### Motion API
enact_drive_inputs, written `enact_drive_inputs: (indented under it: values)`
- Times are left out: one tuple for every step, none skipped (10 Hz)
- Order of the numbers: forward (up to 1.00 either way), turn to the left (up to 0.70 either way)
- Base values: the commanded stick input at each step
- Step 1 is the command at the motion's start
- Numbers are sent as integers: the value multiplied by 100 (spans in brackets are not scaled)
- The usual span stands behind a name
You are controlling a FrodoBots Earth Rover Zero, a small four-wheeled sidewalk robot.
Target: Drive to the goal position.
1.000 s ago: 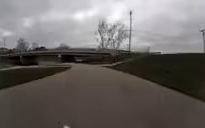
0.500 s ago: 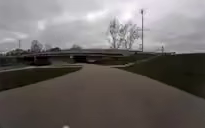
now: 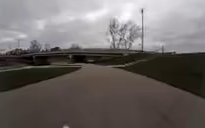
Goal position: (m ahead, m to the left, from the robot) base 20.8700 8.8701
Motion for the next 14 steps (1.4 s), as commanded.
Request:
enact_drive_inputs:
  values:
    - [100,0]
    - [100,0]
    - [100,0]
    - [100,0]
    - [100,0]
    - [100,0]
    - [100,0]
    - [100,0]
    - [100,0]
    - [100,0]
    - [100,0]
    - [100,0]
    - [100,0]
    - [100,0]
